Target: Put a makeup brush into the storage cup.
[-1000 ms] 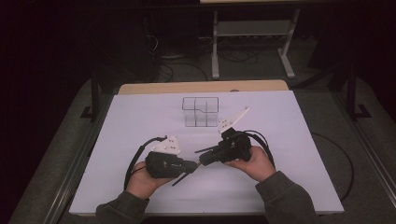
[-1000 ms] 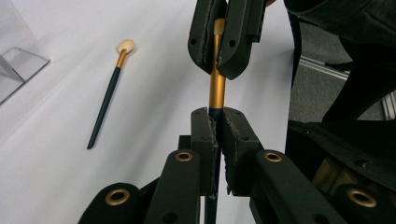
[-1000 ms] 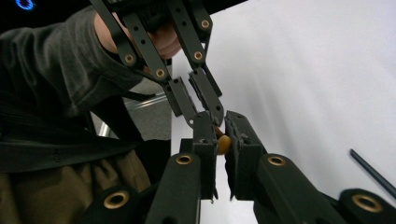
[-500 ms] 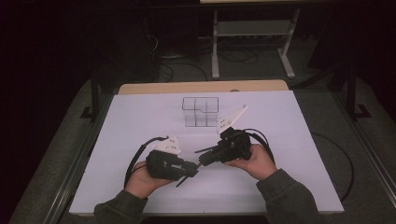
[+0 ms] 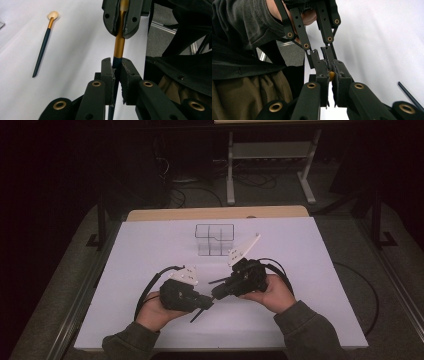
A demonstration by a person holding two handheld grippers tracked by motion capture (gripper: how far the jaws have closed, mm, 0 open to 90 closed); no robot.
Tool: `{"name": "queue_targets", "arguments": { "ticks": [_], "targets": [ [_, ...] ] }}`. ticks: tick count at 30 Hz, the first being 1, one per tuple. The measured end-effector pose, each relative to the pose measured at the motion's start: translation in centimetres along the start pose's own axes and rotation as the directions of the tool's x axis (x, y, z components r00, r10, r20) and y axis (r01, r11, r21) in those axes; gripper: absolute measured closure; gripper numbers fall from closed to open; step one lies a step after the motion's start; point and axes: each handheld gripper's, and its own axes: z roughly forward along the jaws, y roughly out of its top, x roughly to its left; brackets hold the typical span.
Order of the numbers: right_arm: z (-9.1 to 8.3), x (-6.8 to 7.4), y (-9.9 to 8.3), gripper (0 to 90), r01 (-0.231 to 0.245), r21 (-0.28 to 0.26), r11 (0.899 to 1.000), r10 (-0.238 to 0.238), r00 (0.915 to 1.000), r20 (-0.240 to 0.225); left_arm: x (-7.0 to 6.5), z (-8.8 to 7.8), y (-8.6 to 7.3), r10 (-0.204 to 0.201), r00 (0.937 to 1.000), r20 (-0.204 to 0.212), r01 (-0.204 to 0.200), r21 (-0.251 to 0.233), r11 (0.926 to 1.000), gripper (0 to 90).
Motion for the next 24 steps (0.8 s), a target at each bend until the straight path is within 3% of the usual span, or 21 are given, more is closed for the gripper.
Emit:
{"name": "queue_targets", "arguments": {
  "ticks": [4,6,12,22,24],
  "targets": [
    [-0.2,0.0,0.0,81.6,0.014,-0.010,1.000,-0.014,0.9997,0.018,0.0,-0.1,0.0,0.003,1.0000,-0.006,-0.003,-0.014,0.9999,82.7],
    [-0.4,0.2,-0.1,69.3,0.025,-0.012,1.000,-0.024,0.9987,0.045,0.1,-0.1,0.0,0.006,0.9999,-0.016,-0.006,-0.012,0.9999,82.9],
    [-1.5,0.3,-0.7,53.4,-0.006,-0.048,0.999,0.011,0.9945,0.104,0.4,-0.2,-0.1,-0.004,0.9999,-0.014,0.003,-0.025,0.9997,83.0],
    [-3.3,0.0,-3.4,43.3,-0.038,-0.129,0.991,0.060,0.9835,0.171,1.3,-0.7,-0.2,-0.021,0.9996,-0.020,0.020,-0.039,0.9990,83.1],
    [-3.7,-0.1,-4.0,41.3,-0.044,-0.140,0.989,0.070,0.9804,0.184,1.4,-0.7,-0.2,-0.042,0.9989,-0.019,0.041,-0.050,0.9979,83.2]
  ]
}}
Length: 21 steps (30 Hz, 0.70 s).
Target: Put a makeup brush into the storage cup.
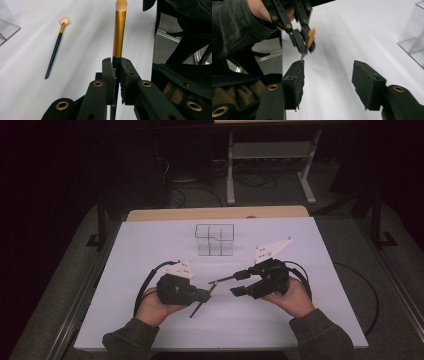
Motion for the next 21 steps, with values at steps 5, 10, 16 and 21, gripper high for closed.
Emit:
{"name": "queue_targets", "arguments": {
  "ticks": [5,10,16,21],
  "targets": [
    [-0.8,-0.6,-1.4,38.6,-0.018,-0.024,1.000,0.019,0.9989,0.043,0.7,-0.4,0.0,-0.005,1.0000,-0.001,0.005,-0.005,1.0000,83.2],
    [-1.6,-1.1,-2.7,35.3,-0.030,-0.055,0.998,0.035,0.9960,0.082,1.3,-0.8,0.2,-0.009,0.9999,-0.005,0.009,-0.010,0.9999,83.2],
    [-2.4,-1.4,-3.9,31.7,-0.048,-0.076,0.996,0.057,0.9910,0.121,2.0,-1.2,0.5,-0.023,0.9997,-0.012,0.022,-0.026,0.9994,83.2],
    [-2.8,-1.8,-5.0,29.4,-0.069,-0.080,0.994,0.080,0.9867,0.142,2.6,-1.6,0.9,-0.028,0.9995,-0.015,0.027,-0.030,0.9992,83.3]
  ]
}}
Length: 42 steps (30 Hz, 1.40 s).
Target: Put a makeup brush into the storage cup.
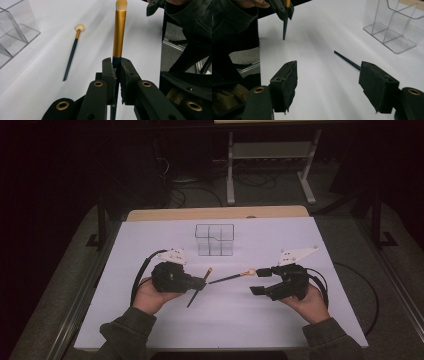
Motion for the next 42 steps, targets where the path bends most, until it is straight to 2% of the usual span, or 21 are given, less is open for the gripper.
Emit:
{"name": "queue_targets", "arguments": {
  "ticks": [8,10,26,31,38,42],
  "targets": [
    [-0.3,-0.6,-1.4,27.5,-0.033,-0.003,0.999,0.033,0.9989,0.034,0.9,-0.6,0.6,-0.008,1.0000,-0.005,0.008,-0.015,0.9999,83.3],
    [-0.4,-0.7,-1.7,26.2,-0.043,0.003,0.999,0.042,0.9979,0.050,1.1,-0.7,0.7,0.001,0.9999,-0.012,-0.001,-0.013,0.9999,83.3],
    [-1.0,-1.4,-3.2,23.9,-0.070,-0.004,0.998,0.070,0.9910,0.114,2.5,-1.3,1.6,-0.011,0.9998,-0.018,0.010,-0.029,0.9995,83.3],
    [-1.0,-1.4,-3.3,23.4,-0.069,0.000,0.998,0.068,0.9905,0.120,3.1,-1.9,2.0,-0.014,0.9993,-0.034,0.013,-0.030,0.9995,83.3],
    [-0.6,-1.4,-3.9,22.5,-0.075,0.015,0.997,0.073,0.9907,0.115,4.1,-2.4,2.4,-0.044,0.9980,-0.047,0.040,-0.074,0.9964,83.3],
    [-0.6,-1.5,-3.9,22.3,-0.076,0.015,0.997,0.074,0.9910,0.112,4.7,-2.4,2.7,-0.048,0.9972,-0.057,0.044,-0.067,0.9968,83.3]
  ]
}}
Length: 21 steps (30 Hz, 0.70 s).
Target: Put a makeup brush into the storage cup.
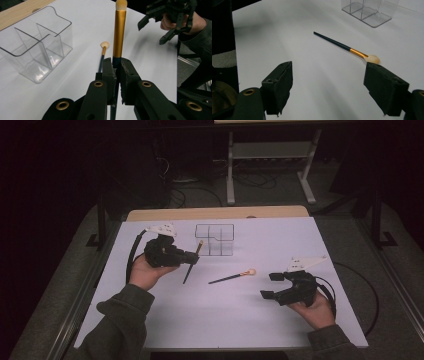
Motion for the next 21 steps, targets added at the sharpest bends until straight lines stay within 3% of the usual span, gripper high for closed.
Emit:
{"name": "queue_targets", "arguments": {
  "ticks": [5,21],
  "targets": [
    [0.0,-0.1,-0.2,22.2,-0.007,0.002,1.000,0.007,0.9999,-0.010,0.5,0.1,0.4,-0.014,0.9999,-0.005,0.014,-0.015,0.9998,83.3],
    [-0.2,-0.4,-0.4,21.5,-0.010,-0.012,1.000,0.009,0.9999,-0.005,2.4,1.0,2.6,-0.019,0.9996,-0.020,0.019,0.002,0.9998,83.3]
  ]
}}
